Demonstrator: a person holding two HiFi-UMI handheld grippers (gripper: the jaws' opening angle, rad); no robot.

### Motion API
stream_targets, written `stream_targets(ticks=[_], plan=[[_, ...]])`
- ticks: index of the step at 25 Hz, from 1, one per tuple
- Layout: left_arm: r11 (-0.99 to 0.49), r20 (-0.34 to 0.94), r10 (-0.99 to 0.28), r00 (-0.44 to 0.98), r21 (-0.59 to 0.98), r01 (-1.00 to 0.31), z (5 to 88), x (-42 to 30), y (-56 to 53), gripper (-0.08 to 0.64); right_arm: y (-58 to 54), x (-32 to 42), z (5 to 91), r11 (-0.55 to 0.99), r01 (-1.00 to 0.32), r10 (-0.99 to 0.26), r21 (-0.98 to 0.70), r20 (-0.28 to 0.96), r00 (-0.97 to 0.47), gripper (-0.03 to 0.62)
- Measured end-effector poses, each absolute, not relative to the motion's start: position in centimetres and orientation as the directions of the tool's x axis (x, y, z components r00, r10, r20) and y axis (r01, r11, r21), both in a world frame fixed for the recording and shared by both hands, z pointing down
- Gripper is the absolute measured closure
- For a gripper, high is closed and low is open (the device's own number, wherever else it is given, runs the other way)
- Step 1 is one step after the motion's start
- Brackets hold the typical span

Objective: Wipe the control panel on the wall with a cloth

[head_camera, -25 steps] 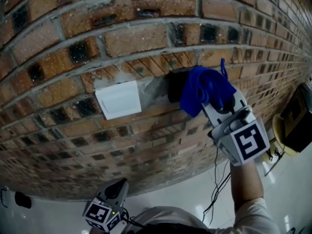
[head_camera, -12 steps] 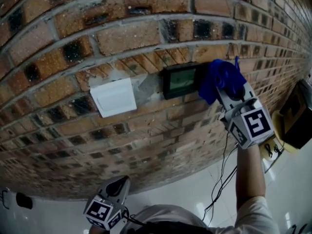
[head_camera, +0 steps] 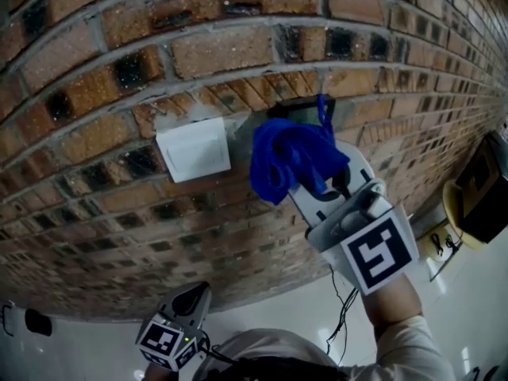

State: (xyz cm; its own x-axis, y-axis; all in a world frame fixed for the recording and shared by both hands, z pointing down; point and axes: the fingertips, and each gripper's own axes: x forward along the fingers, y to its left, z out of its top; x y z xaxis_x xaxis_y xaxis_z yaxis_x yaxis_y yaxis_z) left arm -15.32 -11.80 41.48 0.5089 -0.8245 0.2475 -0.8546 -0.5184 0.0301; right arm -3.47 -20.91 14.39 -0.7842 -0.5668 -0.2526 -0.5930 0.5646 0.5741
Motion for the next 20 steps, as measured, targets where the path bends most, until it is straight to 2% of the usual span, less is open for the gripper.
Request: stream_targets(ticks=[3,7,20], plan=[[-0.509,0.242,-0.831,0.500,0.031,-0.860,41.4,-15.6,-11.5,0.558,-22.7,-5.0,15.0,0.581,-0.608,-0.601,0.541,-0.219,-0.769,0.503],[-0.489,0.242,-0.841,0.484,0.043,-0.871,41.5,-16.5,-11.2,0.560,-23.6,-4.1,14.3,0.572,-0.649,-0.624,0.502,-0.248,-0.741,0.503],[-0.536,0.254,-0.810,0.529,0.044,-0.843,41.7,-14.3,-12.3,0.558,-28.0,8.3,13.7,0.400,-0.771,-0.755,0.495,-0.299,-0.584,0.503]])
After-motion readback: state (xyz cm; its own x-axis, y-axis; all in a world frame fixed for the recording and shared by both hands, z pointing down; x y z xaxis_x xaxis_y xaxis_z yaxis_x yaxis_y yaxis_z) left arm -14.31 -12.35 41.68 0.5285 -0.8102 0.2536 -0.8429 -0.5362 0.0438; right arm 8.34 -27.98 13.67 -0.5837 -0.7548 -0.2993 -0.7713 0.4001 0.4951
